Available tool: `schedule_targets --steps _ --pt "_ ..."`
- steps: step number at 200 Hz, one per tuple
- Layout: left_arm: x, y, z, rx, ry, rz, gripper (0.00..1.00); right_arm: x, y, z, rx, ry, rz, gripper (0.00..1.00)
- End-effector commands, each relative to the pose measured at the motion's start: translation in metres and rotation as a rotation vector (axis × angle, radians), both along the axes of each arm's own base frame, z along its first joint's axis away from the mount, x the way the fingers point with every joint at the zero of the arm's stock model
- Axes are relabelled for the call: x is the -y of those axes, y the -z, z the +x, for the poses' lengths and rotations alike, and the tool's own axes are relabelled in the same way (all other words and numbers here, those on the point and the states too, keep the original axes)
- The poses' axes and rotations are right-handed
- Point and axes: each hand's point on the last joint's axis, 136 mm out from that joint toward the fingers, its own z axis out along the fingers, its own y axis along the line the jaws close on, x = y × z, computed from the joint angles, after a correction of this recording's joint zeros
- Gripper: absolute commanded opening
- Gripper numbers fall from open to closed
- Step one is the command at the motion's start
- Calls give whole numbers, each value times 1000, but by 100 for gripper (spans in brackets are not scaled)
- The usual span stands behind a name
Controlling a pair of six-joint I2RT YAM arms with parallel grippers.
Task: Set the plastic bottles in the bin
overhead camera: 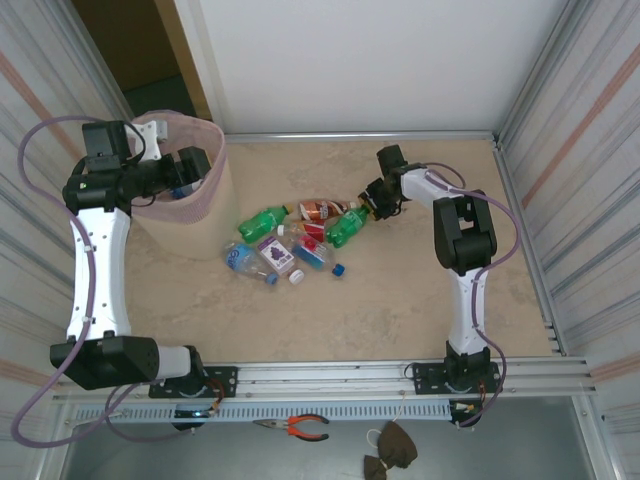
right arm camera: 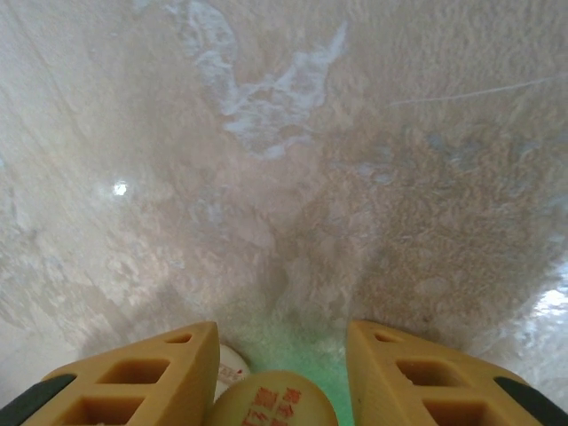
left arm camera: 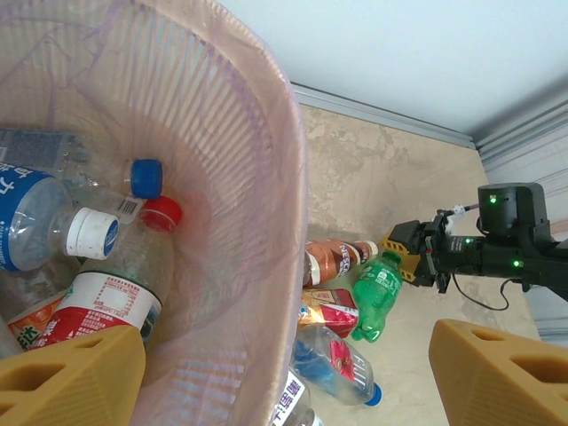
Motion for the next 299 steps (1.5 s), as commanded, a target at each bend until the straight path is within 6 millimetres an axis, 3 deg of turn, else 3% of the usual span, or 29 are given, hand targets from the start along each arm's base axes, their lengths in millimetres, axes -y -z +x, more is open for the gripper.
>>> schedule_targets --steps 1,58,108,135,173,227,261,299 --pt "8 -15 -5 56 25 -22 84 9 -14 -4 10 33 2 39" --pt "16 -32 -10 140 70 -43 83 18 -39 -14 67 45 1 30" --pt "32 -53 -19 267 164 -90 83 34 -79 -26 193 9 -46 22" --pt "47 -72 -27 395 261 -130 83 40 -121 -31 348 -69 -91 22" --pt "73 -88 -36 523 381 -122 83 30 -188 -40 593 -259 -105 20" --pt "143 -86 -48 579 625 -93 84 -1 -292 -69 1002 -483 -46 7" --pt "188 -81 -58 597 787 -94 87 -22 -355 -108 1314 -651 -75 1" --pt "227 -71 -69 593 919 -106 89 -45 -410 -171 1613 -880 -35 1"
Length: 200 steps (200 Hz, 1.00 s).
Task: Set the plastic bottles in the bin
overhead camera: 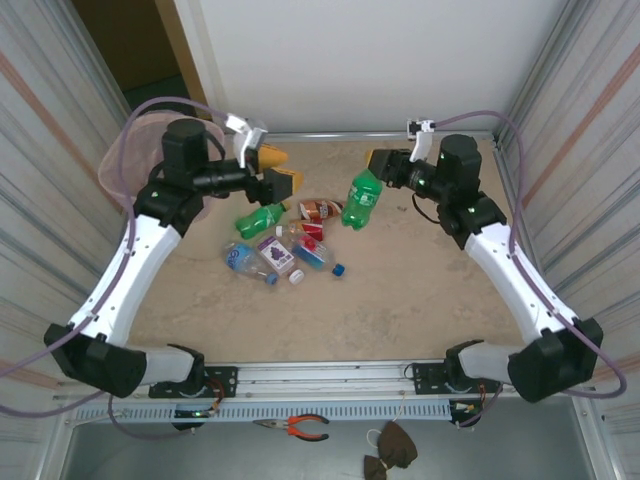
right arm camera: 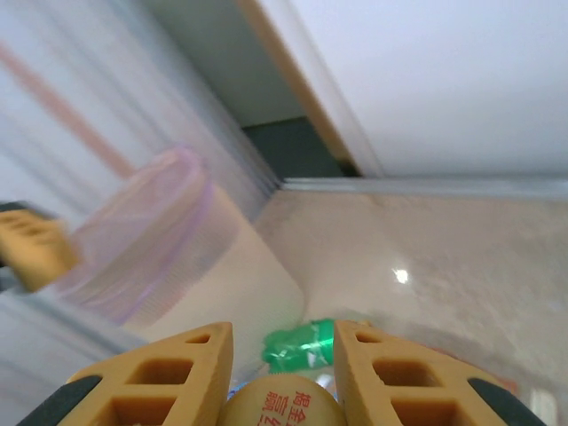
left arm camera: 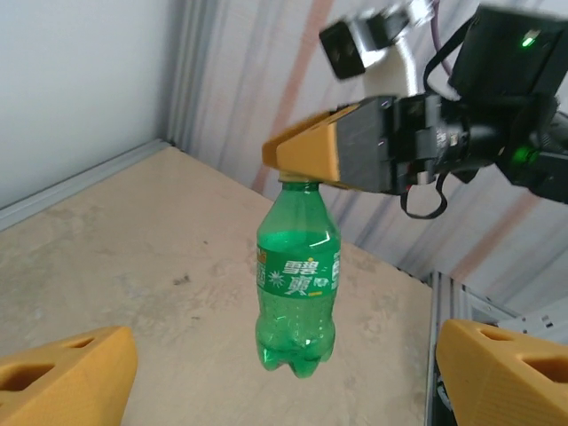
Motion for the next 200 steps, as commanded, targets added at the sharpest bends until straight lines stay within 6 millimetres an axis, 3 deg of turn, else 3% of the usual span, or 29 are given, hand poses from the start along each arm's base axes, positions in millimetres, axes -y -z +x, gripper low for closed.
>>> schedule_targets --steps 1,54,105,153,200 --pt "19 -17 -13 101 93 -9 89 -16 -55 -48 305 -199 -19 1" --pt "68 -18 -45 148 306 -27 92 -32 -98 -95 443 -340 19 1" --pt "97 -17 -76 175 483 -47 89 -46 -128 -137 534 -468 59 0" --pt "97 -28 -125 218 710 -100 81 -46 -161 -171 599 -509 98 0" --pt "90 -42 -140 251 767 -131 68 -47 -176 -188 620 -538 118 0"
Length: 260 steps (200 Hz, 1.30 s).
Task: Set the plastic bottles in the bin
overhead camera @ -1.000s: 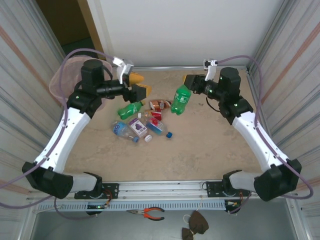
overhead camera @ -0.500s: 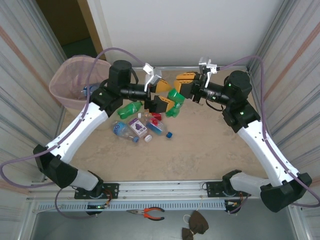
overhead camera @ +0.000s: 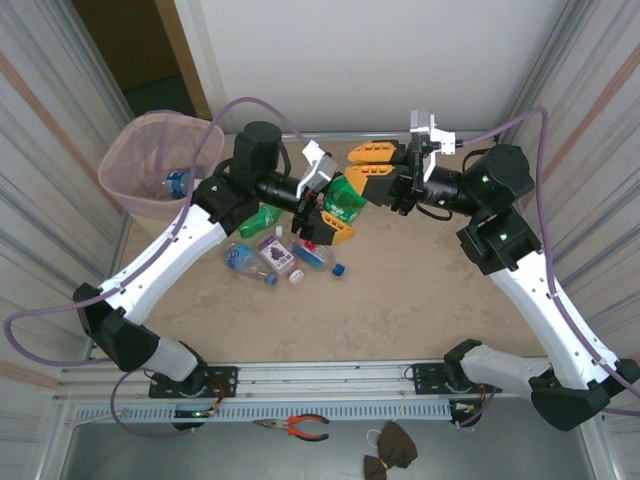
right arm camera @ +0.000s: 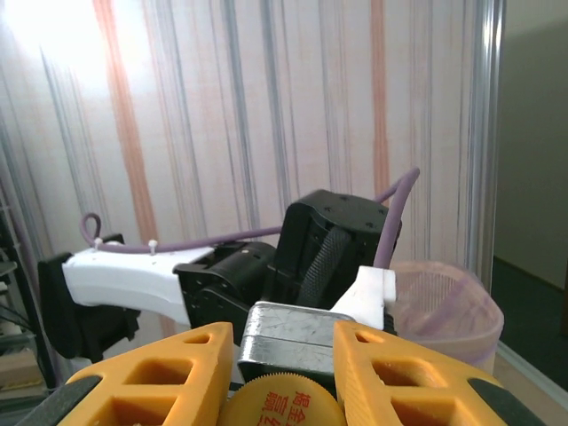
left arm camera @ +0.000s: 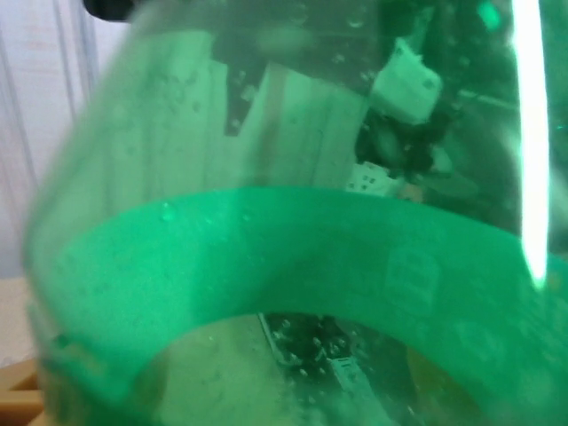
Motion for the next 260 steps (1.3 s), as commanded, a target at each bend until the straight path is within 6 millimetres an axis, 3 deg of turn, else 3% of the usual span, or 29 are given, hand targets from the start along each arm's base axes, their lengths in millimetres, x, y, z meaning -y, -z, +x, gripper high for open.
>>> schedule_targets --steps 1,66,114,183,203,236,260 --pt "-12 -24 -19 56 64 -55 68 4 -19 -21 57 -33 21 0" --pt "-15 -33 -22 73 59 -67 77 0 -16 -25 63 -42 6 0" --pt "-20 -40 -26 104 25 -75 73 0 -14 -25 59 -39 1 0" --pt "-23 -41 -27 116 3 -66 59 0 -15 -26 60 -34 6 0" --pt "-24 -41 -24 134 -30 -58 55 2 -15 -23 53 -14 8 16" --pt "-27 -40 -11 161 -152 -15 54 5 -11 -15 30 48 -5 62" --pt "-36 -39 9 168 -293 32 54 12 -9 -8 30 123 -6 73"
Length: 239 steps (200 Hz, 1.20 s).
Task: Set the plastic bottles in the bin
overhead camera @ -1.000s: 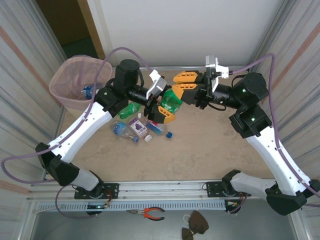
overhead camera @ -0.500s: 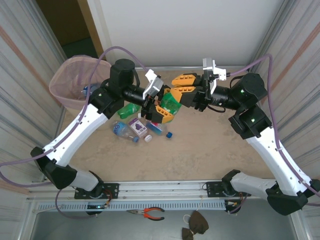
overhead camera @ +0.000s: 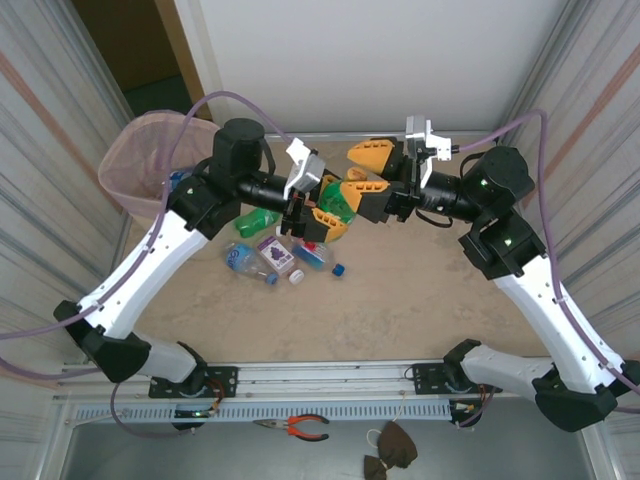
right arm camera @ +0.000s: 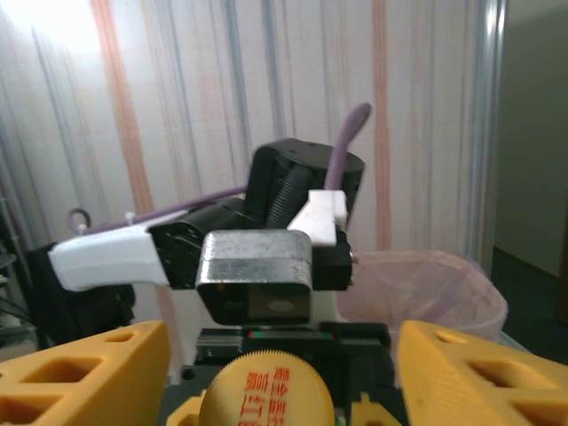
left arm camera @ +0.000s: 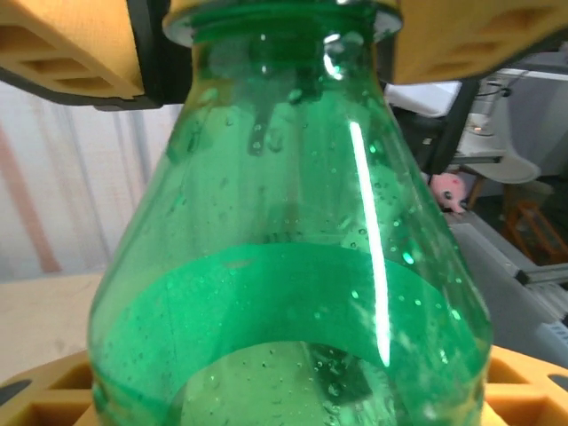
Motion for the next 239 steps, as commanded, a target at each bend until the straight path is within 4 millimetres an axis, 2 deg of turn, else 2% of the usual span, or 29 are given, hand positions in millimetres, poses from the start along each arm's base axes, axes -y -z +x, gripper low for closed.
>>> schedule_targets --steps 1,21,40,79,99,128,182,214,239 --pt "-19 -17 13 74 -167 12 54 16 -14 -1 49 98 25 73" --pt "-37 -15 41 43 -324 47 52 20 -12 2 45 134 21 74" --pt "-64 -13 69 0 -493 78 51 22 -9 3 41 154 11 75" --pt "-145 -10 127 -147 -859 92 52 22 -2 9 26 170 -3 76" --pt "-191 0 149 -232 -1042 120 51 19 -2 10 23 159 -3 76" --pt "-257 21 168 -325 -1248 184 51 17 -1 12 21 154 -6 76" --pt "-355 69 200 -353 -1523 446 51 13 0 14 16 137 -7 76" --pt "-402 99 217 -383 -1643 652 50 11 3 17 7 131 -20 76" --pt "-421 122 229 -398 -1669 775 50 12 7 20 -5 135 -32 76"
